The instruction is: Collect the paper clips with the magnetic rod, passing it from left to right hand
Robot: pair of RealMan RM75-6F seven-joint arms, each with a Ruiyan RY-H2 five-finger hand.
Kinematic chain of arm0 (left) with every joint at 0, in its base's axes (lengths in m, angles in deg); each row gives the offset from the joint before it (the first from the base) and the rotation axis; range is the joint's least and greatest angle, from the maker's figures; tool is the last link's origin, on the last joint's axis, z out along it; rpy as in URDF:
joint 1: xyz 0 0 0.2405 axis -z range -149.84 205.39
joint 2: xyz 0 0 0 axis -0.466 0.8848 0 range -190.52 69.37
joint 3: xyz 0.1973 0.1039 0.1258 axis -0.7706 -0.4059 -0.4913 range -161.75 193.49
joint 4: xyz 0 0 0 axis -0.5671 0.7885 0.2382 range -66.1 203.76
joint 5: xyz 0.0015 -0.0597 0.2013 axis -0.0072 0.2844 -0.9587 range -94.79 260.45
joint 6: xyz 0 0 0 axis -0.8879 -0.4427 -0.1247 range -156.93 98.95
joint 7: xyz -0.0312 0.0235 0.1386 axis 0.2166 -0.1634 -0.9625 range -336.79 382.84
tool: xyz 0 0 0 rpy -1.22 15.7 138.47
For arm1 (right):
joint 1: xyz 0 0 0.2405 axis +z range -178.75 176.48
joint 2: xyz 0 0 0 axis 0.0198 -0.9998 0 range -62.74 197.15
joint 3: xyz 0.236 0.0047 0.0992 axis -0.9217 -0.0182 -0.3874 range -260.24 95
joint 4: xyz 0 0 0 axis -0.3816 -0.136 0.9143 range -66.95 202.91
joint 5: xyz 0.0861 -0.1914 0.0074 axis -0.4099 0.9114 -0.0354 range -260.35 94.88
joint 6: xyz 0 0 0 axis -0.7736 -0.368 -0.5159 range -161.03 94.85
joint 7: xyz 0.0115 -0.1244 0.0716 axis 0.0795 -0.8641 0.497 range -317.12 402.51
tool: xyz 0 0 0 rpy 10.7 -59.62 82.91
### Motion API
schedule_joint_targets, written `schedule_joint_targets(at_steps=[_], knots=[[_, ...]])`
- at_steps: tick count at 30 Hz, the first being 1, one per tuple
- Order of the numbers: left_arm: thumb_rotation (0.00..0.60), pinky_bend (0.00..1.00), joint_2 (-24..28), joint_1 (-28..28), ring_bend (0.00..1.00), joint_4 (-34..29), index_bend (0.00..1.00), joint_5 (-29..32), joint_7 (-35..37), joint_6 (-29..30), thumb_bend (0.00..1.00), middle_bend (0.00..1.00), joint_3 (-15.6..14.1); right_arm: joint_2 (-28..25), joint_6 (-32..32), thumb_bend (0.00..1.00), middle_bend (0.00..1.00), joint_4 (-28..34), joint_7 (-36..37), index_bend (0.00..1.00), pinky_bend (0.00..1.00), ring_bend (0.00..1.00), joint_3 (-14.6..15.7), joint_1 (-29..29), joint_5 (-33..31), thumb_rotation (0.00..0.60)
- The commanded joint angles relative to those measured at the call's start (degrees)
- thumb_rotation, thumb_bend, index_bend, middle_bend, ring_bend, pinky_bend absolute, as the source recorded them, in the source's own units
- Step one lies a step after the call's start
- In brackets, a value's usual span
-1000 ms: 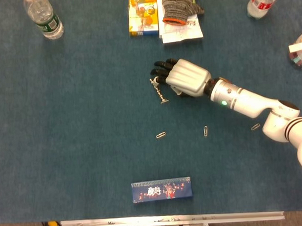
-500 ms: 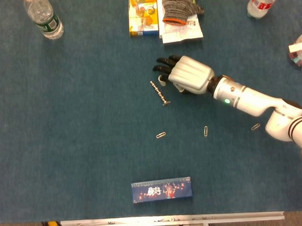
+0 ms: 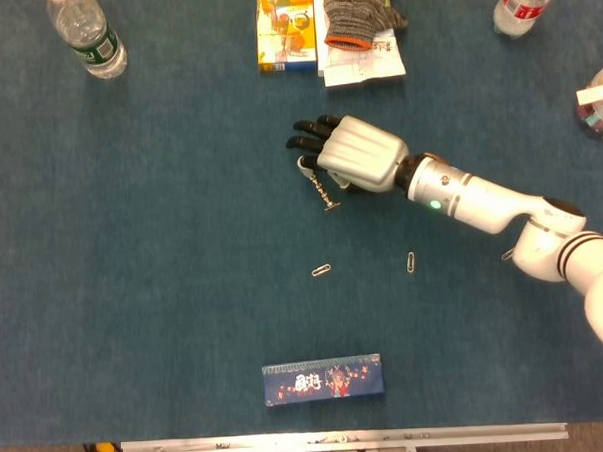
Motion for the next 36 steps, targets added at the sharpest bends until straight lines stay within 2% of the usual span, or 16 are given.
schedule_joint_targets(at_steps=[1,17,27,36], knots=[[0.600,0.00,-0.1,-0.1,0.00,0.2,0.08,0.0,0.3,-0.1,0.36,0.00,0.0,0.6,-0.3,0.89,0.18,-0.8,0.4,0.41,0.22,0.09,0.2,0.4,0.1,0.600],[0.600,0.00,-0.4,-0.7,0.00,1.4,0.08,-0.3,1.8,-0.2,0.36,0.00,-0.1,2.5,-1.3,0.89,0.18,-4.9,0.5,0.41,0.22,0.09,1.2,0.5,0.3,0.600],[0.600,0.00,-0.3,-0.5,0.00,0.7,0.08,-0.8,1.1,0.1,0.36,0.00,0.0,-1.4,1.0,0.89,0.18,-0.3,-3.0,0.46,0.22,0.09,0.3,-0.5,-0.7,0.600],[0.600,0.00,0.0,-0.6,0.00,-0.2,0.08,-0.2,0.3,-0.3,0.36,0.00,0.0,-1.3,-0.3,0.89,0.18,0.7,-3.5,0.46,0.22,0.09,-0.3,-0.1,-1.4,0.600]])
